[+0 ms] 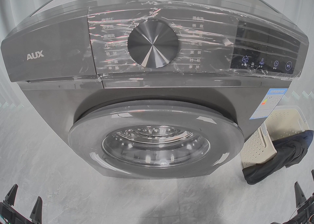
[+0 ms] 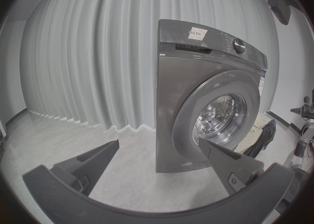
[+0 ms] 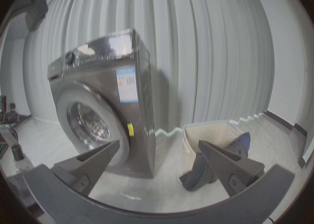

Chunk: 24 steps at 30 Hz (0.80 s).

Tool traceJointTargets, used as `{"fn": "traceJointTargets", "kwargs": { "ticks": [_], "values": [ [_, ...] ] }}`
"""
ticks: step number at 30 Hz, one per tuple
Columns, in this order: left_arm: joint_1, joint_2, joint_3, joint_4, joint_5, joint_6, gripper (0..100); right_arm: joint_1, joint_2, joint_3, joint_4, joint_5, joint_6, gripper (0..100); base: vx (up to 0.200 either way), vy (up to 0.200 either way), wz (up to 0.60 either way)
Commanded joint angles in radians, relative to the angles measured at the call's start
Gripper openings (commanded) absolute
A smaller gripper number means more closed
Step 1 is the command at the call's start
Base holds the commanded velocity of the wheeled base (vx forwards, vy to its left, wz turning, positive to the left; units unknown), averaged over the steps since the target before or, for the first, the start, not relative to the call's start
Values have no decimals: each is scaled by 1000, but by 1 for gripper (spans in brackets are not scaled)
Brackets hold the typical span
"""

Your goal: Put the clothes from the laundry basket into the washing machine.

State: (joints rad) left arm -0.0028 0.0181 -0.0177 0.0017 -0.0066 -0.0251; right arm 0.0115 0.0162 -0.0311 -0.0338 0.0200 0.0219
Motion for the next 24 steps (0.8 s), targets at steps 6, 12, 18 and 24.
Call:
{"fn": "traceJointTargets", "kwargs": {
  "ticks": [6, 12, 18, 24],
  "values": [
    [0, -18, 15, 0, -1, 1, 100, 53, 386, -251, -41, 167, 89, 100, 0, 0, 0],
    [0, -18, 15, 0, -1, 1, 100, 182, 645, -237, -219, 350, -5, 100, 0, 0, 0],
    [0, -18, 15, 0, -1, 1, 100, 288, 889, -244, -411, 342, 61, 100, 0, 0, 0],
    [0, -18, 15, 0, -1, 1, 100, 377, 1102, -282, -548, 270, 136, 100, 0, 0, 0]
  ]
}}
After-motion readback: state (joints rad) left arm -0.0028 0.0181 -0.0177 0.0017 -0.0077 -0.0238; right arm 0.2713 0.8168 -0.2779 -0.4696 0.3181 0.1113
